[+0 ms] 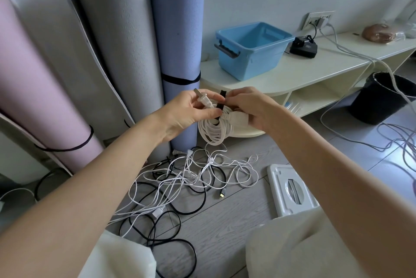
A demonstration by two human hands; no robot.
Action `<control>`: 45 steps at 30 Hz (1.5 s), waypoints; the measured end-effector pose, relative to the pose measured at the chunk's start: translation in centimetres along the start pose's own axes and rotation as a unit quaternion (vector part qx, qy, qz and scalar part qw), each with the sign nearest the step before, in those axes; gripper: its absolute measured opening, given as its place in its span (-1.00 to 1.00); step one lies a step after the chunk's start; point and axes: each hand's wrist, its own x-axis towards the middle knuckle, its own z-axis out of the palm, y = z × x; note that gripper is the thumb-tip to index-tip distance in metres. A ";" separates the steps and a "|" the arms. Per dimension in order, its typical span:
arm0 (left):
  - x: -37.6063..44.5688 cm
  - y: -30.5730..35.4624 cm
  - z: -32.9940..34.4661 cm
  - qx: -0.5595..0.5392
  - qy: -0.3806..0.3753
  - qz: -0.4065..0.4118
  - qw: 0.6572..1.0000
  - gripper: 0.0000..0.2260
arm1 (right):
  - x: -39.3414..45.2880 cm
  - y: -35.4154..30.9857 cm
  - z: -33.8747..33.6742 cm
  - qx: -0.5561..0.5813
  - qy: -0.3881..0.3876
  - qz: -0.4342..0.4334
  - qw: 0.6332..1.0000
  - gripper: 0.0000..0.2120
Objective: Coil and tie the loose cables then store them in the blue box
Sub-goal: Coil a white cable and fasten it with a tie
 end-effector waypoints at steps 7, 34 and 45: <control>0.0 -0.4 0.2 0.007 0.024 -0.010 1.000 -0.80 | 0.5 0.8 0.2 -0.001 0.002 0.023 1.000 -0.76; 1.0 -0.9 -1.8 -0.073 0.090 -0.103 0.988 -0.93 | -0.1 -0.2 1.1 -0.442 0.028 -0.307 0.843 -0.71; 0.6 -0.4 -2.0 -0.174 0.056 -0.116 0.976 -0.88 | -0.3 0.8 0.8 -0.442 0.043 -0.480 0.756 -0.53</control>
